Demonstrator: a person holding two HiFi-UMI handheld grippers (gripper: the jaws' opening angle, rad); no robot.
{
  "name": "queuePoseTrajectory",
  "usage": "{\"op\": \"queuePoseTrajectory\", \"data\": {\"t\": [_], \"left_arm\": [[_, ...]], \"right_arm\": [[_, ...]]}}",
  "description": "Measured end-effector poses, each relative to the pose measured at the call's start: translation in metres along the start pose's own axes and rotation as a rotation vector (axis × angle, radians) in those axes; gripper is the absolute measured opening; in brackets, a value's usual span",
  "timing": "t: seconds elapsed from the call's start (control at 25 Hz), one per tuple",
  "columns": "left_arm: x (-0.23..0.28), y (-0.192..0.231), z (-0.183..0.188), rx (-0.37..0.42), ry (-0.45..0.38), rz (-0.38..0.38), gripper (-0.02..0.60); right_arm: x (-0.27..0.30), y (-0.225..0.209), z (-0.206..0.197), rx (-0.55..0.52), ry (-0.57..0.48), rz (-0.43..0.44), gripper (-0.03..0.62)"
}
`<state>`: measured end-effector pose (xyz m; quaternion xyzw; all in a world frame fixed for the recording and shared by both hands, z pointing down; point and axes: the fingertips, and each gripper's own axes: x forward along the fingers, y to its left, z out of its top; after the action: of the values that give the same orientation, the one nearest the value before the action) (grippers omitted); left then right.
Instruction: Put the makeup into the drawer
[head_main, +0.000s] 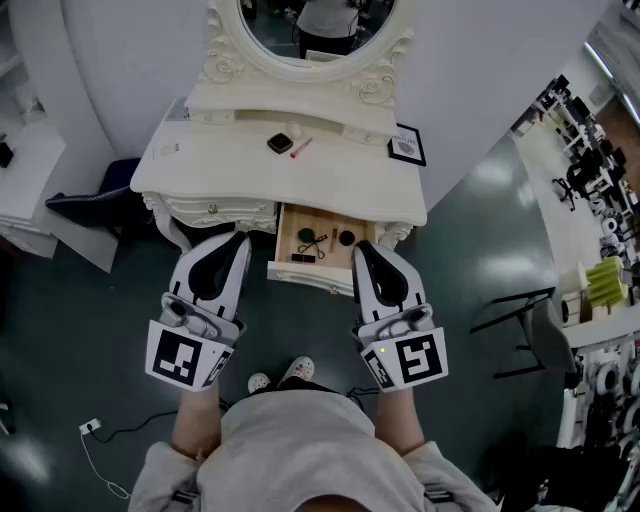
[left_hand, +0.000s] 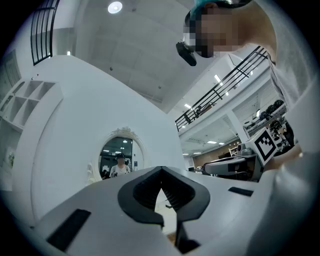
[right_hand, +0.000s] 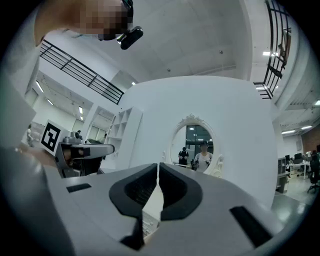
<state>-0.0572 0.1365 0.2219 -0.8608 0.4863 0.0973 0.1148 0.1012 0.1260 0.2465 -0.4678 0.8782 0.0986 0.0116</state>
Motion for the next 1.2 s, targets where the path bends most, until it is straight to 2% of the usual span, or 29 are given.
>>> {"op": "queuePoseTrajectory", "data": {"t": [0.48,0.84,1.0,1.2], "left_arm": [[0.025,-0.005,-0.007,0.01,0.007,0.002,0.014],[0.054,-0.019,-0.011,0.049,0.006,0.009,0.014],[0.054,-0.024,-0.026,0.07,0.066,0.011,0.014],[0.063,-0.024,-0.027,0.064,0.063,0.016,0.014]], "right_arm": [[0.012,-0.019,-0.009,0.013,-0.008,0.035,0.028],[0.022,-0.044,-0.019,0.036,-0.03,0.085,0.028],[0.025,-0.048,-0.025,0.052,-0.031,0.107,0.028],[0.029,-0.051,-0.03,0.067,-0.031,0.112,0.028]]}}
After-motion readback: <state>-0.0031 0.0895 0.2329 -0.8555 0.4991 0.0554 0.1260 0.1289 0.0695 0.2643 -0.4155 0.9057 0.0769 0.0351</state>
